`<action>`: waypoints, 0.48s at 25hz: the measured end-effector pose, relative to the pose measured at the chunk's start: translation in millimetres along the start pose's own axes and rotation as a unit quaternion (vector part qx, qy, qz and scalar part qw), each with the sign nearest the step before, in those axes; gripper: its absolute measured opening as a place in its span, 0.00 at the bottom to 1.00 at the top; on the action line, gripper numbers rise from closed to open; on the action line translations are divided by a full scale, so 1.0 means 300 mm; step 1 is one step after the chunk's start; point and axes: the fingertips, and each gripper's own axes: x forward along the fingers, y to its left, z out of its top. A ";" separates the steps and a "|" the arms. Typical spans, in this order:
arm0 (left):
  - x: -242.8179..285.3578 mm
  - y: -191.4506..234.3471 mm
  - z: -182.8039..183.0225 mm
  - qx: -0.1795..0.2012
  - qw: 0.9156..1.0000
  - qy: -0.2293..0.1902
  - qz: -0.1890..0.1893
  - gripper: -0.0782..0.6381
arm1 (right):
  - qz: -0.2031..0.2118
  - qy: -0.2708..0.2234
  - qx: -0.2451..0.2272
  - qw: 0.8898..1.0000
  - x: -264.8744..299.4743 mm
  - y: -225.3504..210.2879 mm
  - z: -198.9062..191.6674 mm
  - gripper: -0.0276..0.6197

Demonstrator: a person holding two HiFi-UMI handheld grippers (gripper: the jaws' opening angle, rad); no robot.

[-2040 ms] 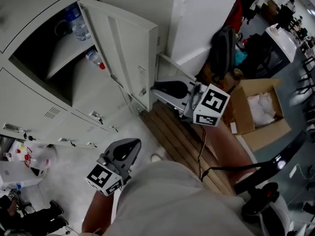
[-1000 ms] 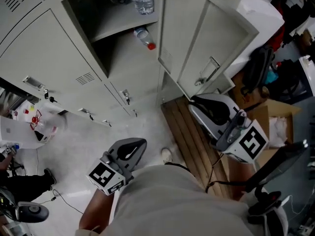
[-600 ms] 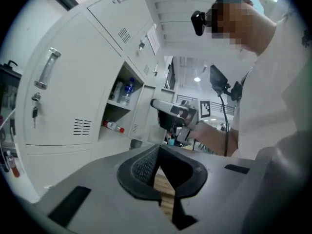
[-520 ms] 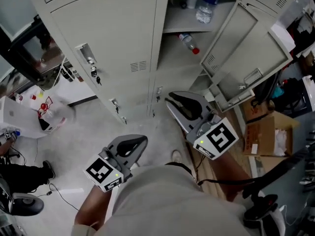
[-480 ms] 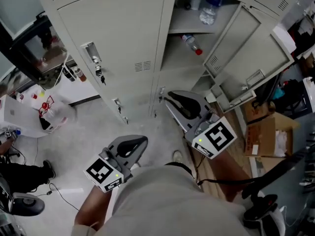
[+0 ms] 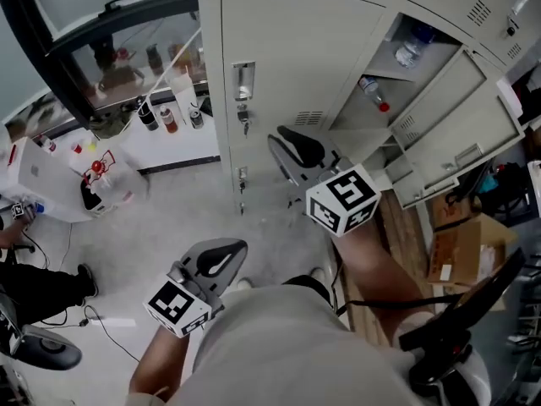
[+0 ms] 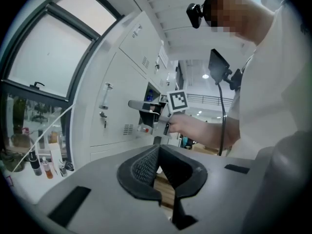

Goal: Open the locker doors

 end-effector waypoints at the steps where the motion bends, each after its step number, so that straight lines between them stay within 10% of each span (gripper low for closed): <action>1: -0.020 0.011 -0.003 -0.002 1.000 -0.002 0.004 0.12 | -0.003 -0.001 0.001 1.000 0.039 0.000 0.008 0.13; 12: -0.183 0.108 -0.018 -0.024 0.999 -0.023 0.026 0.12 | -0.052 0.005 0.003 0.999 0.353 -0.059 0.052 0.21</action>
